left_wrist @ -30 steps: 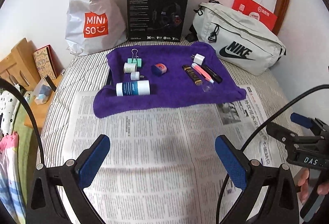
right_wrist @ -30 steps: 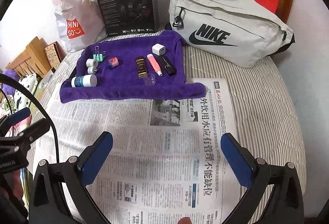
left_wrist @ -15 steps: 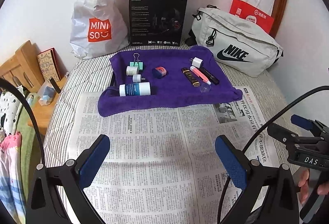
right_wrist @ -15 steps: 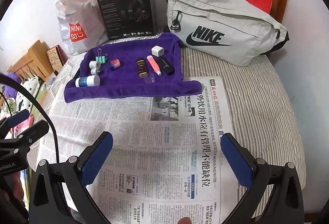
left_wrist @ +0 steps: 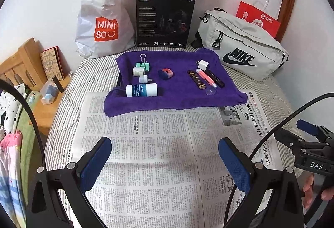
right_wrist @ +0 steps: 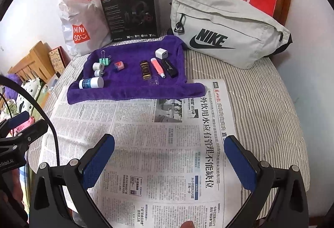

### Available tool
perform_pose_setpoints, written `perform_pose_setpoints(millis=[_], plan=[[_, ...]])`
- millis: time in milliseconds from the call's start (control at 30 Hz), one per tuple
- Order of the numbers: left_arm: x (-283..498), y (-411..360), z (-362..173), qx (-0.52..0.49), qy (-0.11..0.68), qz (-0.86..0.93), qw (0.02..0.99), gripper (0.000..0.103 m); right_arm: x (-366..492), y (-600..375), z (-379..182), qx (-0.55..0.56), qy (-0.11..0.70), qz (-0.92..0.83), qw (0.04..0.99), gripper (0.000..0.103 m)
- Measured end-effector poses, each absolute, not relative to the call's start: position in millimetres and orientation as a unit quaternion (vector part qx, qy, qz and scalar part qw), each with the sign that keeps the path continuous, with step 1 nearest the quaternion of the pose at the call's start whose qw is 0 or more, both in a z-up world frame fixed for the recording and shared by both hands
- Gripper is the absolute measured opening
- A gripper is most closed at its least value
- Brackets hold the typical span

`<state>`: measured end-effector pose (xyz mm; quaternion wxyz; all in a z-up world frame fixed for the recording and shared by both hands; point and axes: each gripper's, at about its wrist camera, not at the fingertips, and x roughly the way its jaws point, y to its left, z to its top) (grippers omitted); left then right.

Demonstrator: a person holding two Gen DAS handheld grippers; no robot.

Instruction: Organize rigid objects

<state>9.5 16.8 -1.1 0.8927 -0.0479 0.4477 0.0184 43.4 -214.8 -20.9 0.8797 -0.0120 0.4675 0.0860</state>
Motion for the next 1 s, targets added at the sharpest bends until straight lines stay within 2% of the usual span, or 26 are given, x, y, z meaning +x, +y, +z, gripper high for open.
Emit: perform_pose_setpoints(millis=[1000], plan=[[5.0, 22.6, -3.1, -0.048, 0.454, 0.018, 0.890, 0.103, 38.4, -212.3, -21.4, -0.011, 0.468, 0.085, 0.879, 0.103]])
